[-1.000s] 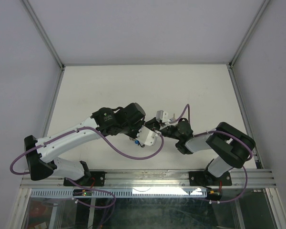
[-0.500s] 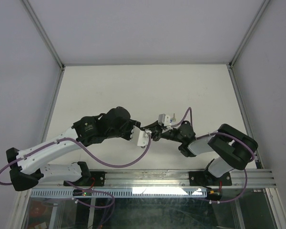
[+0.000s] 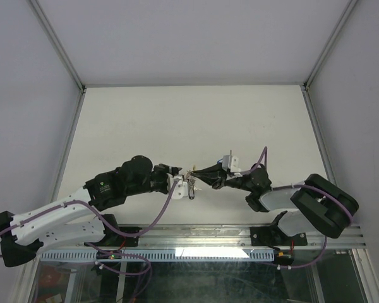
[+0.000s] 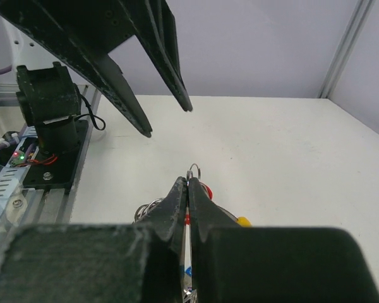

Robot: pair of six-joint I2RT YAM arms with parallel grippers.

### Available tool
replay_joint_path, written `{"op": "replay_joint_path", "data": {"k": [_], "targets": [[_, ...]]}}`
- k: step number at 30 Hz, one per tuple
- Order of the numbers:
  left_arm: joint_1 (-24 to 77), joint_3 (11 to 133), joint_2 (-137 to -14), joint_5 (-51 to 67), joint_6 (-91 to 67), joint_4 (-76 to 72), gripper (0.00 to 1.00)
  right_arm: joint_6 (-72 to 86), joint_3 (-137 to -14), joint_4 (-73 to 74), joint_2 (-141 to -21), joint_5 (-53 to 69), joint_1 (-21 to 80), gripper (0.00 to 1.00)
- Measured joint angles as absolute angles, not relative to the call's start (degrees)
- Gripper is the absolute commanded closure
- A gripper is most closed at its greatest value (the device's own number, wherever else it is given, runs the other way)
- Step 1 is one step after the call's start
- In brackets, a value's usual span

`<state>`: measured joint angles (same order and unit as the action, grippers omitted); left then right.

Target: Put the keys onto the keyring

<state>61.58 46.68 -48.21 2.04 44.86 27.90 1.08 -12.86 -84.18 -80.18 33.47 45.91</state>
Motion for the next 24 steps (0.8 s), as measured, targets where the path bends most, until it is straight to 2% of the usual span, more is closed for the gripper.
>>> {"op": "replay_joint_path", "data": {"k": [14, 24], "targets": [[61.6, 44.5, -51.0, 6.6, 45.2, 21.0, 0.70, -2.0, -11.3, -76.8, -68.6, 40.4, 44.9, 1.00], [61.6, 44.5, -52.8, 8.0, 46.1, 20.9, 0.73, -3.5, -11.2, -72.1, -66.7, 41.5, 44.8, 1.00]]}}
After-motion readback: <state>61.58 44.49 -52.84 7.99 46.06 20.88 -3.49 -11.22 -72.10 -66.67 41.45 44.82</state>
